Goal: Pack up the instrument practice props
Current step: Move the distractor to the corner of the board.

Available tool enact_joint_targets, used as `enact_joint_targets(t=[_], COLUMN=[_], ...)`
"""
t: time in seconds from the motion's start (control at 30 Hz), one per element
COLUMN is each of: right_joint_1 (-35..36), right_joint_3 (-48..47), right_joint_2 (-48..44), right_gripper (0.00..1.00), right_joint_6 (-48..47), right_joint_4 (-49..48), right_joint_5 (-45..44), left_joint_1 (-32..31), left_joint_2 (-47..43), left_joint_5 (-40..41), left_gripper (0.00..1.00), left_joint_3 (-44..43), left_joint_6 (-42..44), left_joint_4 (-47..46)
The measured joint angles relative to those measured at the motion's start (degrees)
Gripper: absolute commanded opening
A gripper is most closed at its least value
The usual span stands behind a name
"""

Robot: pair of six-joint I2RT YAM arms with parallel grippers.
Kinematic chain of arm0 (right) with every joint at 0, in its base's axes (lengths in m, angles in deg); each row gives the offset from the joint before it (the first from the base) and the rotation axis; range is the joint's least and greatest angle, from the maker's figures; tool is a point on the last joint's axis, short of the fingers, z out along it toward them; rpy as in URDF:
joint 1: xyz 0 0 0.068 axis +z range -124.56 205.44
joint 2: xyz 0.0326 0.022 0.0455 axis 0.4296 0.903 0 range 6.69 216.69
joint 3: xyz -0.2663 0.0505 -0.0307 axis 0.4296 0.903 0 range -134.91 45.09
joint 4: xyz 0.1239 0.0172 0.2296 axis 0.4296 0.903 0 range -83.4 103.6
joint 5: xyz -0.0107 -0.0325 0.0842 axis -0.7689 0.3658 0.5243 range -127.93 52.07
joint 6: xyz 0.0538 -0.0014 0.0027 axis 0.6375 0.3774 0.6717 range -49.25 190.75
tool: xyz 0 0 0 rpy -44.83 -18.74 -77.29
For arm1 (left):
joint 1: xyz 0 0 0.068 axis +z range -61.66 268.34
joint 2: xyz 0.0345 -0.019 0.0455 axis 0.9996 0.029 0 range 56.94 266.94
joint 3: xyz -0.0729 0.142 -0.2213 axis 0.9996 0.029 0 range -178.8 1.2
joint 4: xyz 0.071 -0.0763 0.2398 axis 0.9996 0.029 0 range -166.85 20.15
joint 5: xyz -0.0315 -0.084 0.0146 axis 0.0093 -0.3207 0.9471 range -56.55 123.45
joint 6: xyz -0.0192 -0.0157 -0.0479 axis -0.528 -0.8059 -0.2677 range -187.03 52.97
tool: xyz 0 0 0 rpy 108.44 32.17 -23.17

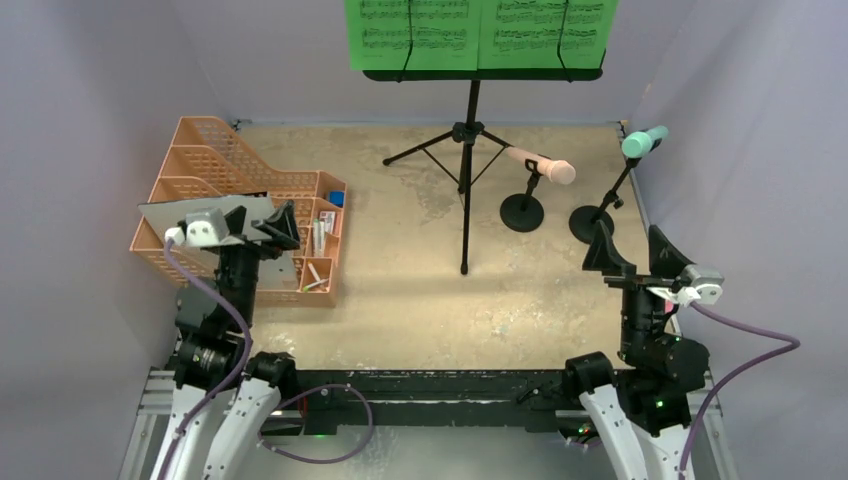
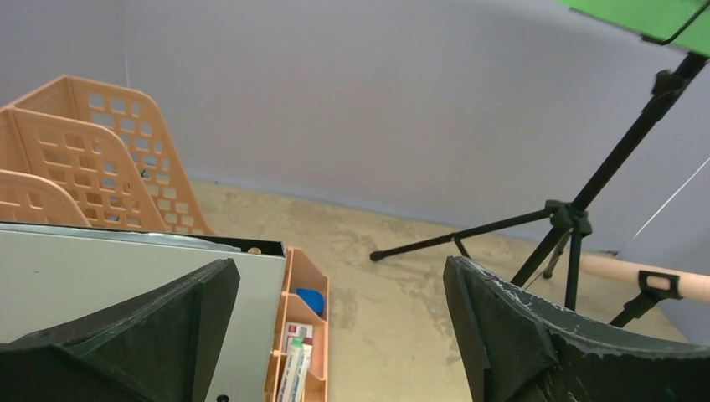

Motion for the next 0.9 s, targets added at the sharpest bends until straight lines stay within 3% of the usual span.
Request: enact_joint_targets(t=[0.33,0.67,0.9], right_joint_1=[0.0,0.0,0.4], right_joint_3=[0.0,0.2,0.5], right_joint_2=[1.2,-2.4,-2.9], right_gripper=[0.99,0.99,0.99], right_joint_6=[0.7,1.7,2.0], right_joint_4=[0.7,0.5,0.3], right_joint_5=[0.5,1.6,2.4], left_joint_1=[0.0,0.0,0.1], left_joint_2=[13.9,11.6,19.5], left_joint_5=[2.1,9.9,13.2], left_gripper=[0.99,0.99,0.99], left_joint_3=[-12.5,-12.5,-10.1], left_joint_6=[-8.1,-23.9,-39.1], left_joint_4=[14.6,30.5,43.9])
